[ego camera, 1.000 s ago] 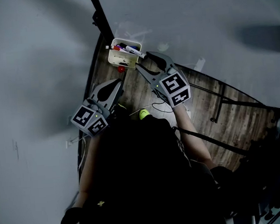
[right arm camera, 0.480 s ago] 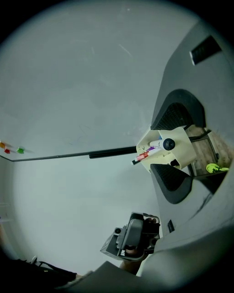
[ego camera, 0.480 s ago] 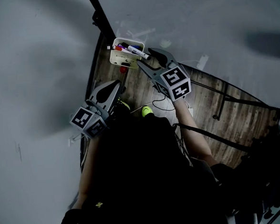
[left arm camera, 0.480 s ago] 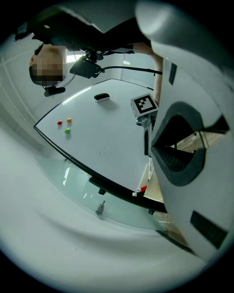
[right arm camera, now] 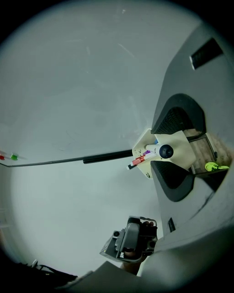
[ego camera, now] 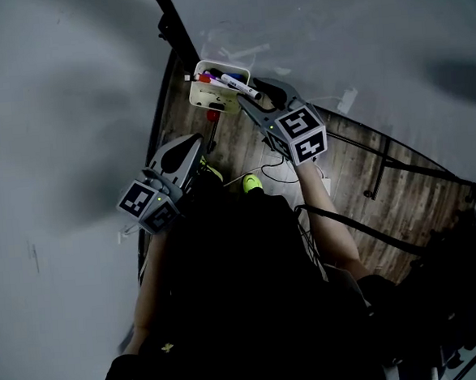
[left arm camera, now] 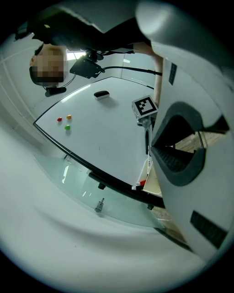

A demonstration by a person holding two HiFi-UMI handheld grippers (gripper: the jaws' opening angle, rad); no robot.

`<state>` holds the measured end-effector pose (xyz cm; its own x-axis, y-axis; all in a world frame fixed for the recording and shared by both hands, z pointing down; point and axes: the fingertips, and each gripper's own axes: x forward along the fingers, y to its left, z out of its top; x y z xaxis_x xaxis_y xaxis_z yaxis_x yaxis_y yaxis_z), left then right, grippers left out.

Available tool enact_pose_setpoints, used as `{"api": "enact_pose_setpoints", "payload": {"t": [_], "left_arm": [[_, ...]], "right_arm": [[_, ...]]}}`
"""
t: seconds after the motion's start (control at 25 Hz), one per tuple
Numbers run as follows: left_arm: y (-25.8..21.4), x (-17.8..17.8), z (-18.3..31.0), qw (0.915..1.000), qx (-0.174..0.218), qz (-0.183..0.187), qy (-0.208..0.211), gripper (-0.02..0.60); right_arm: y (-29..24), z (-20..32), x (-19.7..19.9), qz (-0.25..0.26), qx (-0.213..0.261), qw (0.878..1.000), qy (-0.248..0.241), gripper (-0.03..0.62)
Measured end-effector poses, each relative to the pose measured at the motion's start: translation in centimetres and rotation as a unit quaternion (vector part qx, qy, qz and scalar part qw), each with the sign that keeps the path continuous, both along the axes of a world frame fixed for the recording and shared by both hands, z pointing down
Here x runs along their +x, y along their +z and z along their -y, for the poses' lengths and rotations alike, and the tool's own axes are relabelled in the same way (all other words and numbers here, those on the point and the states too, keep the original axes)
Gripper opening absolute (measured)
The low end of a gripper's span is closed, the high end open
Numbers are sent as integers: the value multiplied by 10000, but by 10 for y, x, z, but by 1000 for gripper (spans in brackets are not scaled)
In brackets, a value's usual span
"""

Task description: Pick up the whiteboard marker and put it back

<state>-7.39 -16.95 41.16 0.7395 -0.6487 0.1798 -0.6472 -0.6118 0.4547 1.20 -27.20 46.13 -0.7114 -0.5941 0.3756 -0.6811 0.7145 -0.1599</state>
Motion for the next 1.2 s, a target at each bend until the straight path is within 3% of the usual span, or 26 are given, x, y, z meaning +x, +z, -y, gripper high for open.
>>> {"api": "enact_pose_setpoints", "payload": {"t": [0.4,0.52,1.2], "left_arm": [[3,-4,-1,10000,-23,14,-72,14],[5,-5,-1,10000,-33,34,-87,14],[7,-5,-3,9999,8,55,-119,14]], "right_arm": [[6,4,-1,31,-15,10000,-29,121],[7,3,-4,63,-18,10000,-56,74],[4,5,0,363,-16,9993,-41,69]]}}
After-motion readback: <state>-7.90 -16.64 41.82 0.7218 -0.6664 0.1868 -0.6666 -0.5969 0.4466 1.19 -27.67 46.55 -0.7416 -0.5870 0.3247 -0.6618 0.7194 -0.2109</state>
